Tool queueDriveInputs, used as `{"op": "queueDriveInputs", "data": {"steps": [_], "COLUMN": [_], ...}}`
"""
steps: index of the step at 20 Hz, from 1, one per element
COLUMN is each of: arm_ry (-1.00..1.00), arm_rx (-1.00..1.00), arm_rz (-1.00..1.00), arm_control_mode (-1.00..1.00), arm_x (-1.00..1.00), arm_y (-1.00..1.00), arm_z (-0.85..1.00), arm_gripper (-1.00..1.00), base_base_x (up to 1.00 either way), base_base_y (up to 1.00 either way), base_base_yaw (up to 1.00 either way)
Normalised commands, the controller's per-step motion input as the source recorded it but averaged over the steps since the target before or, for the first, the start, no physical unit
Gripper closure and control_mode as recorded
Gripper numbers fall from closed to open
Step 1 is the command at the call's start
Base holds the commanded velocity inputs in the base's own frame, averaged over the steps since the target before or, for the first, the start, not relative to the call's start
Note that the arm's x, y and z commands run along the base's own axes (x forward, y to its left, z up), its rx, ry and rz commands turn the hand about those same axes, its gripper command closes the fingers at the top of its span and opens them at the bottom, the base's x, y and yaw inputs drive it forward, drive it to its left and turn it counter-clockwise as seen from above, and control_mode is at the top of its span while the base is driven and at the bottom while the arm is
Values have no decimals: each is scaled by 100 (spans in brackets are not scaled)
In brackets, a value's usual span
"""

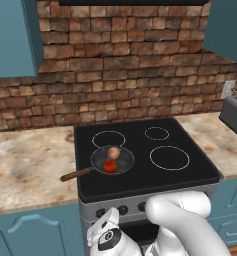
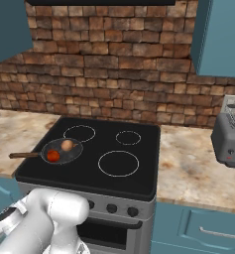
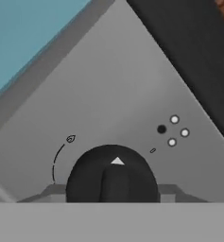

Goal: Place the pan on the front left burner on the stove. Then place the tomato and the onion in the pan and turn on the front left burner.

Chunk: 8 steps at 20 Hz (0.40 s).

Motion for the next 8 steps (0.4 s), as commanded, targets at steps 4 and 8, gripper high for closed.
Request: {"op": "queueDriveInputs", "data": {"steps": [4,8], "arm_ry": [0,0], "arm_rx": [-44,-37], "arm_rz": [1,1], "arm_control_mode": [-100,-100], "arm_x": [0,0], "arm_y": [23,15], "arm_z": [27,8], "arm_gripper": [100,100], "base_base_x": [0,0], "base_base_y": [0,0], "base_base_yaw": [0,0]}}
